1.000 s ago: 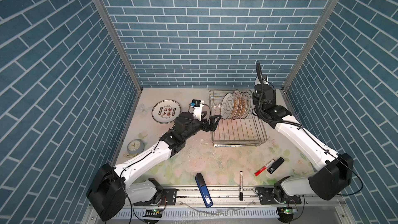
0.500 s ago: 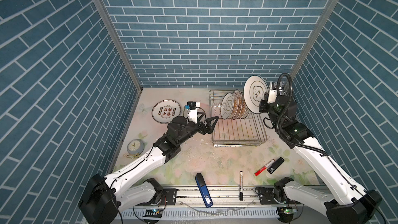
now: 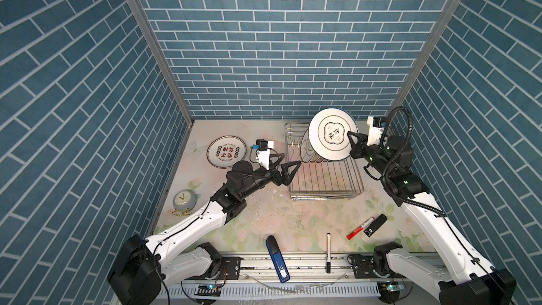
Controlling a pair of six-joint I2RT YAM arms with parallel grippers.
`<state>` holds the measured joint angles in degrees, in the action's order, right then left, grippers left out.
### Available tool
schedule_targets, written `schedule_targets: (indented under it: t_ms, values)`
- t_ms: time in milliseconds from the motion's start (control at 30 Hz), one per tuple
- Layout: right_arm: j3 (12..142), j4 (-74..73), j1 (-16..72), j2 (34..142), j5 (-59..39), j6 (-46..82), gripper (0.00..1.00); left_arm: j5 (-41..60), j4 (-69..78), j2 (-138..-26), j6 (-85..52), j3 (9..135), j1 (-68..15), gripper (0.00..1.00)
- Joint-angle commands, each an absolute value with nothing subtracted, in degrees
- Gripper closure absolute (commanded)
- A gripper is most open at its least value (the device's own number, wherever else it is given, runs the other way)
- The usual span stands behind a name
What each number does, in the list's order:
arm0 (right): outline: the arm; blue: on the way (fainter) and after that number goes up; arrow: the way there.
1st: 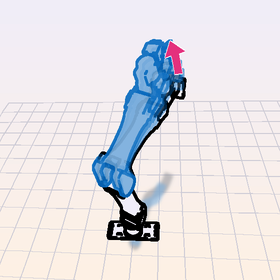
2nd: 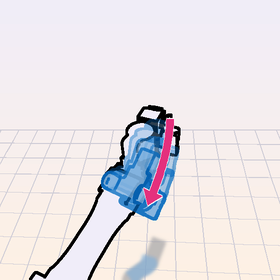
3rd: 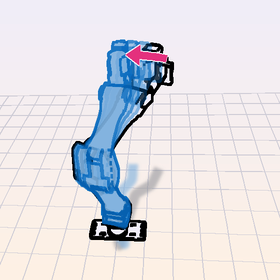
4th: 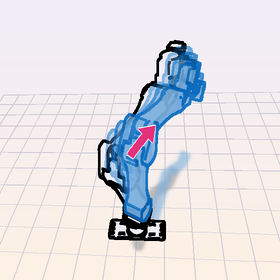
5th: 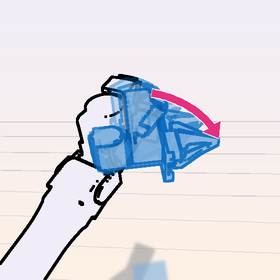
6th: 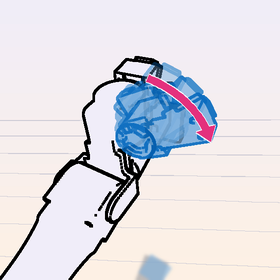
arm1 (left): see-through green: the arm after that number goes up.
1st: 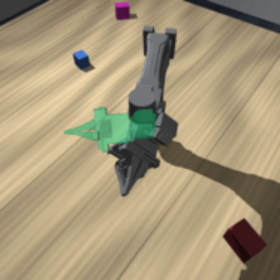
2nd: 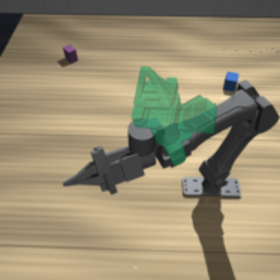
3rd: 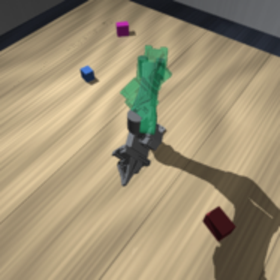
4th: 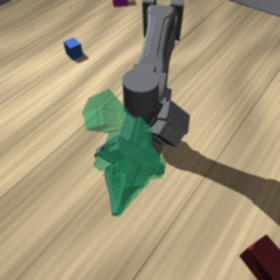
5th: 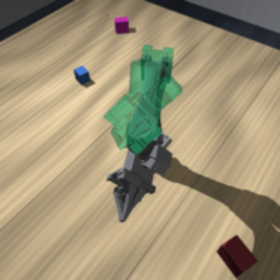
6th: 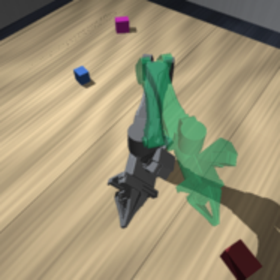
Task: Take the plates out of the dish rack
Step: 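Grasp the end plate rim with the right gripper and lift it out of the rack, then grasp the lifted plate's rim with the left gripper while the right gripper holds it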
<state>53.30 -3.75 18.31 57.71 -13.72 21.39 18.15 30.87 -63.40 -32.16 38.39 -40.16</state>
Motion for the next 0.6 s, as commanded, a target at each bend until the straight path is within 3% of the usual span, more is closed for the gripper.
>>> schedule_targets:
  t_ms: [0,200,400,467,567]
  values:
    - [52.5,-13.5,17.9,57.0,-25.0,28.5,1.0,19.4,35.2,-64.0,-34.9,37.1,-40.3,0.0]
    - [50.4,-18.0,17.4,56.6,-31.8,33.2,1.0,13.4,35.4,-64.4,-38.1,36.6,-40.4,0.02]
    - [47.4,-27.1,17.1,57.9,-39.8,40.6,1.0,14.0,39.8,-66.8,-40.0,37.6,-40.4,0.06]
    - [47.2,-27.3,17.0,58.2,-40.6,41.0,1.0,14.4,40.4,-67.8,-40.4,38.4,-40.4,0.1]
    - [46.8,-26.8,17.0,58.4,-40.5,40.5,1.0,13.8,41.7,-68.7,-41.2,38.5,-40.4,0.26]
